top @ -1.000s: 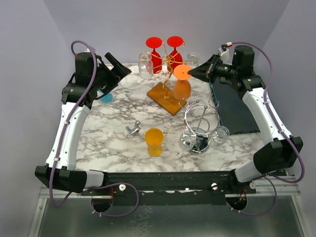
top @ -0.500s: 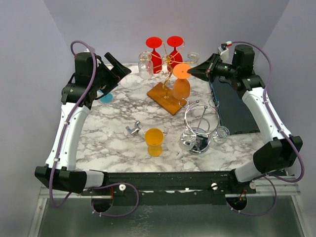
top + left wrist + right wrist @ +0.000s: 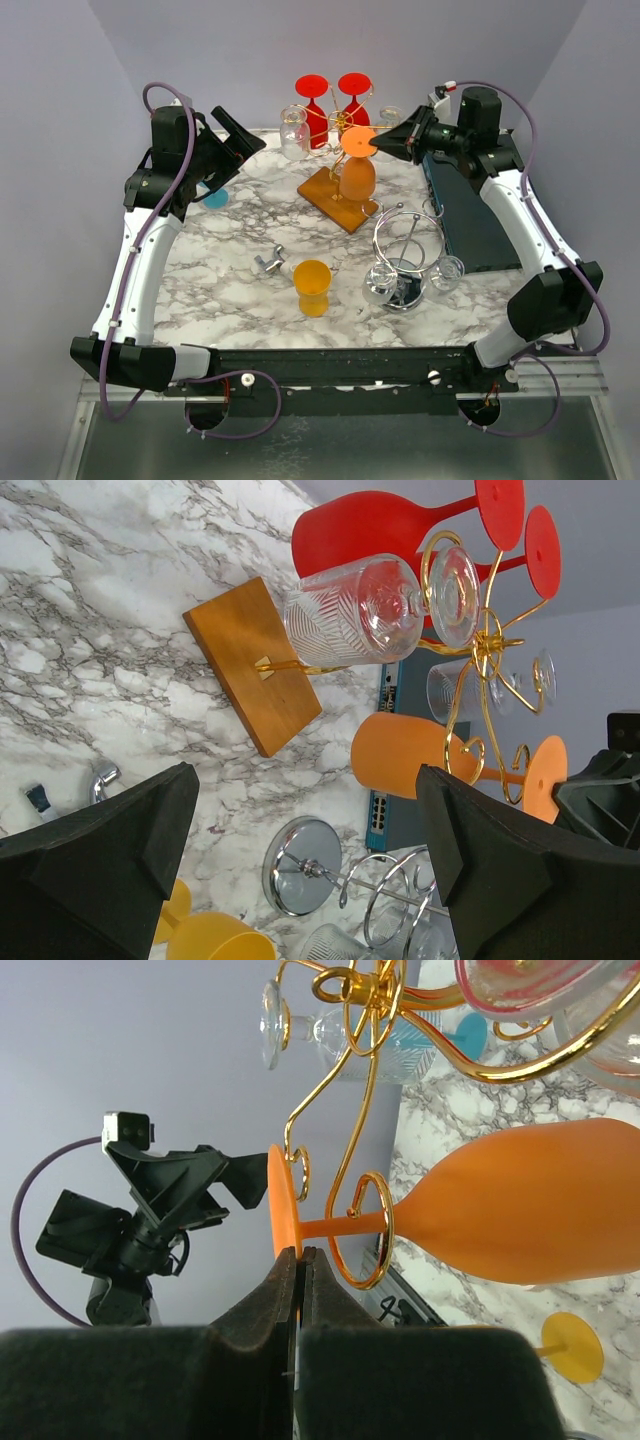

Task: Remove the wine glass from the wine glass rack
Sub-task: Pick up the wine glass from the wine rack.

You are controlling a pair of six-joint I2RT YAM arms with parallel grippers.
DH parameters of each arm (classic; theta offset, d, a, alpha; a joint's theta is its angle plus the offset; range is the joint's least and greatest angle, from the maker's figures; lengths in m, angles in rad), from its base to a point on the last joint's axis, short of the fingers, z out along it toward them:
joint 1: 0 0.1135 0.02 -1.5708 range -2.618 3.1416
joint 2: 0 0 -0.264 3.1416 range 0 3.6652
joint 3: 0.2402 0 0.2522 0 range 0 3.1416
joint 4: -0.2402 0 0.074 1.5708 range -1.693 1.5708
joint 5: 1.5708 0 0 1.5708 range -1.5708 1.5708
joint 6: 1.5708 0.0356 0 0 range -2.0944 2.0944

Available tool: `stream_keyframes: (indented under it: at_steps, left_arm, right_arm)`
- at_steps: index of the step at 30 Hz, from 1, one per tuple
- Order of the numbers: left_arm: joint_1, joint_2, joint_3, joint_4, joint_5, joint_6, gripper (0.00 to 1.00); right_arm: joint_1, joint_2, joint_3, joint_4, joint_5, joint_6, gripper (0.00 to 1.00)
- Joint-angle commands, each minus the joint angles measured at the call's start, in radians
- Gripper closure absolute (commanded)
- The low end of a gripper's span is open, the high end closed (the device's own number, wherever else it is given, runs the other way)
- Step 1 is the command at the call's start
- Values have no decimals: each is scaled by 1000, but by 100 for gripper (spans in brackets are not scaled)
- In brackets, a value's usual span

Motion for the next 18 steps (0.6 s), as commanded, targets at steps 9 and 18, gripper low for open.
stream_keyframes:
  at_steps: [9,18]
  left_arm:
    - [7,-19,19,13,10,10,1]
    - [14,-24,17,11,13,16,1]
  right_arm:
    - [9,14,25,79,155,50,99]
    - [8,-12,-3,91,245,99,100]
